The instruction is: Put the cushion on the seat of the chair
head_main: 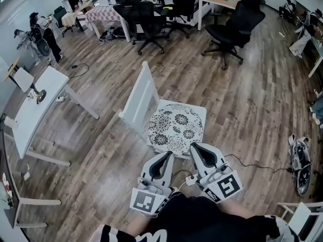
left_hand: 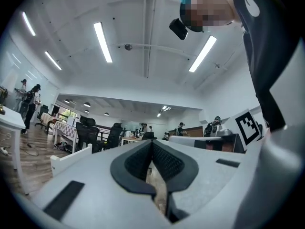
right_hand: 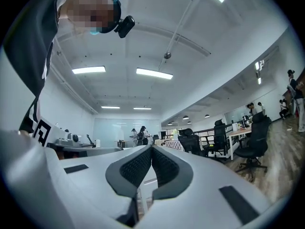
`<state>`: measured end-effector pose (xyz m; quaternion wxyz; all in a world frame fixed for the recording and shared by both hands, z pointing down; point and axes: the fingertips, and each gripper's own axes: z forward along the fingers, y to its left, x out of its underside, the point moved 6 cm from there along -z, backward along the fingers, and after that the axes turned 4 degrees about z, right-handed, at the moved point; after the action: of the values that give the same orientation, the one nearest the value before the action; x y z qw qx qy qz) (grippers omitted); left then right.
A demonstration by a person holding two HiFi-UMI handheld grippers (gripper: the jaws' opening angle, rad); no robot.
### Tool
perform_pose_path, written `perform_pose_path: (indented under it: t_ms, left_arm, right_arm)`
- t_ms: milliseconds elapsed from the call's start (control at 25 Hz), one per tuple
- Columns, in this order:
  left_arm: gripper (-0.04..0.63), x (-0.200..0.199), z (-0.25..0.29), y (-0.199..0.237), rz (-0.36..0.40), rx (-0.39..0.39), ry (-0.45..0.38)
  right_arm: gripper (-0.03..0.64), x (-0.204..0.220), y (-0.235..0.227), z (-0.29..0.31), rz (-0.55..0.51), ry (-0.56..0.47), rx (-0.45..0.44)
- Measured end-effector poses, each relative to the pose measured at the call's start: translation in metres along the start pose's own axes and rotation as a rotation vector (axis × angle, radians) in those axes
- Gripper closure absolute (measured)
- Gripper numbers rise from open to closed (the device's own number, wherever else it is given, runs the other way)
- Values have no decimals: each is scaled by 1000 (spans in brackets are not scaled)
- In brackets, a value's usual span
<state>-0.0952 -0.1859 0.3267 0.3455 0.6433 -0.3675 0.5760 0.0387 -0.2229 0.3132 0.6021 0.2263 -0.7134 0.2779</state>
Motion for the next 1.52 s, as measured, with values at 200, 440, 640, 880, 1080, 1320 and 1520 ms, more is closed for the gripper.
perform_pose_path:
  t_ms: [200,440,640,880,1080,1320,1520]
  left_arm:
    - [591,-7,-1,-23,4,-4,-10]
    - [591,-8,-6,-56,15,-10,-13]
    - [590,-5,-20,-85,15,-32,-5]
    - [591,1,-40,-122,16,-67,10]
    - [591,11,-54,-144,0,-96,19]
    - [591,5,-62,-152,20,-103,0]
    - [591,8,-75,-156,8,-105,3]
  right_arm:
    - [595,-11,1,-18,-10,-9,-10]
    - [595,-12,9,-48,-1,-5,-48]
    - [595,-9,14,-77,17,2,-72]
    - [595,-2,23,-109,43,21,-112]
    - [595,5,27,-131,63,33,-145]
    - [595,-1,35,-138,50,23,-158]
    - [595,1,48,-143,39,30,-169]
